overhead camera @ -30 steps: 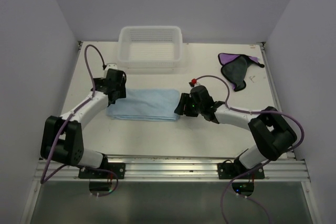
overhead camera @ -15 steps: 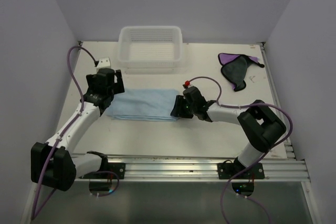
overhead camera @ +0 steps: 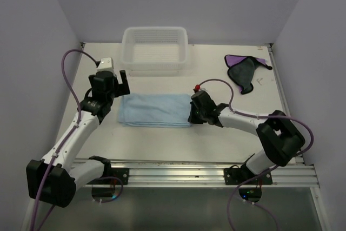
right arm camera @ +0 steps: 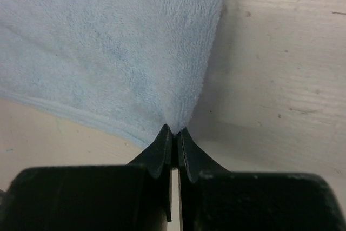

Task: Roll the towels
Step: Fold the towel

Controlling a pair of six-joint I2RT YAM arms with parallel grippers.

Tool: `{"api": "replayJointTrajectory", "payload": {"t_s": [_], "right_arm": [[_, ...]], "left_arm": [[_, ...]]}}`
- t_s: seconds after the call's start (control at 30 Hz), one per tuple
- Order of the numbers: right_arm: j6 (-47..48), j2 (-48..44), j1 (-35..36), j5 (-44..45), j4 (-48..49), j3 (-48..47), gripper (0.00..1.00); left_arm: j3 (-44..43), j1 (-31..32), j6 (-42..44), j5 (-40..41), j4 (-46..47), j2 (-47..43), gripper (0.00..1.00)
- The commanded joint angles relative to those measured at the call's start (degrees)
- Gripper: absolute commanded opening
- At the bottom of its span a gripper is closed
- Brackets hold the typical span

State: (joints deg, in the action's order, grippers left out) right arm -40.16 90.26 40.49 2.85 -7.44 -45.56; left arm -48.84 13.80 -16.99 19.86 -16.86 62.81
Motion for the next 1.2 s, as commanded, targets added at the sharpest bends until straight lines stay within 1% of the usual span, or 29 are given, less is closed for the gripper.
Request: {"api": "replayJointTrajectory", "payload": {"t_s": [0.0, 0.1, 0.13, 0.2, 0.23, 0.27, 0.3, 0.33, 0.37, 0.4, 0.43, 0.47, 0.5, 0.53, 0.6, 0.63, 0.67, 0.7, 0.77, 0.8, 0.87, 0.9, 0.93, 0.97, 1.07, 1.17], "right_arm": [[3.51, -6.31, 0.03, 6.28, -7.49, 1.78, 0.0], [4.74, -11.14, -0.06, 8.3, -10.57, 4.15, 0.0], [5.0, -12.55, 0.03, 8.92, -12.14, 4.69, 0.0], [5.09, -16.33, 0.03, 10.15, -13.91, 6.62, 0.0], [5.01, -17.47, -0.06, 10.42, -15.31, 7.23, 0.0], [4.92, -19.57, 0.03, 10.51, -16.02, 8.2, 0.0], [4.66, -20.55, -0.06, 10.51, -17.07, 8.47, 0.0], [4.48, -21.43, 0.03, 11.03, -19.08, 8.82, 0.0], [4.04, -22.48, 0.03, 11.3, -19.8, 9.87, 0.0], [3.69, -24.23, -0.06, 11.21, -20.41, 10.49, 0.0], [3.43, -24.95, 0.03, 11.38, -20.77, 11.01, 0.0], [3.34, -25.56, 0.03, 11.3, -20.51, 11.72, 0.0], [3.34, -25.83, 0.03, 11.04, -20.16, 12.85, 0.0], [3.07, -25.83, -0.06, 10.77, -19.98, 13.13, 0.0], [2.63, -25.31, -0.06, 10.42, -19.45, 13.65, 0.02], [2.46, -24.96, 0.03, 9.81, -18.93, 13.83, 0.05], [2.37, -24.78, 0.03, 9.28, -18.49, 14.09, 0.07], [2.46, -24.69, -0.06, 8.67, -18.22, 14.1, 0.14], [2.63, -24.78, 0.03, 7.53, -18.75, 13.57, 0.24], [2.72, -24.95, 0.03, 7.78, -19.18, 13.31, 0.33], [2.46, -26.44, 0.03, 8.13, -20.77, 12.43, 0.4], [2.37, -27.32, 0.03, 8.13, -21.29, 12.08, 0.42], [2.28, -28.11, -0.06, 8.31, -22.43, 11.81, 0.45], [2.19, -30.03, 0.03, 8.4, -23.05, 11.03, 0.46], [2.02, -32.77, -0.06, 10.5, -25.77, 9.71, 0.48], [1.49, -35.06, -0.24, 14.54, -27.97, 8.83, 0.52]], "left_arm": [[0.15, 0.61, -1.37, -5.26, 2.98, -1.9, 1.0], [-0.47, 3.24, -1.73, -9.73, 2.8, -1.9, 1.0], [-0.9, 3.68, -2.07, -13.32, 2.89, -2.16, 1.0], [-1.26, 4.21, -4.35, -17.72, 3.58, -3.21, 0.98], [-0.56, 4.3, -5.76, -22.36, 4.29, -3.91, 0.97], [0.31, 4.3, -9.25, -24.23, 5.43, -4.79, 0.91], [1.37, 5.17, -10.68, -25.82, 8.57, -6.63, 0.89], [3.12, 6.14, -12.08, -25.75, 9.56, -7.51, 0.87], [4.18, 7.19, -14.45, -24.79, 10.44, -8.22, 0.83], [5.58, 10.07, -15.25, -24.08, 13.58, -9.18, 0.81], [8.56, 11.84, -15.7, -22.51, 15.26, -9.02, 0.8], [9.63, 13.43, -16.57, -21.54, 15.89, -8.49, 0.77], [10.34, 16.4, -16.75, -20.92, 18.16, -6.05, 0.74], [10.95, 17.74, -16.93, -20.39, 18.27, -4.46, 0.73], [11.66, 20.81, -17.63, -20.03, 20.1, -1.13, 0.65], [13.05, 21.7, -17.9, -20.12, 21.51, -0.5, 0.63], [13.68, 22.49, -18.51, -20.12, 22.83, -0.14, 0.57], [14.21, 24.32, -18.43, -20.03, 26.32, 0.3, 0.52], [14.04, 26.7, -16.51, -20.12, 28.72, 0.74, 0.47], [13.43, 30.02, -15.88, -18.29, 29.42, 1.78, 0.43], [11.06, 33.12, -13.96, -16.52, 29.52, 3.8, 0.37], [10.26, 35.22, -13.68, -16.17, 29.26, 6.25, 0.34], [8.95, 35.76, -13.33, -15.64, 29.08, 7.32, 0.3], [8.5, 36.12, -13.24, -15.29, 28.82, 8.46, 0.22], [7.45, 36.29, -13.76, -14.41, 29.08, 11.46, 0.11], [6.57, 36.29, -15.26, -17.21, 32.32, 14.97, 0.06]]}}
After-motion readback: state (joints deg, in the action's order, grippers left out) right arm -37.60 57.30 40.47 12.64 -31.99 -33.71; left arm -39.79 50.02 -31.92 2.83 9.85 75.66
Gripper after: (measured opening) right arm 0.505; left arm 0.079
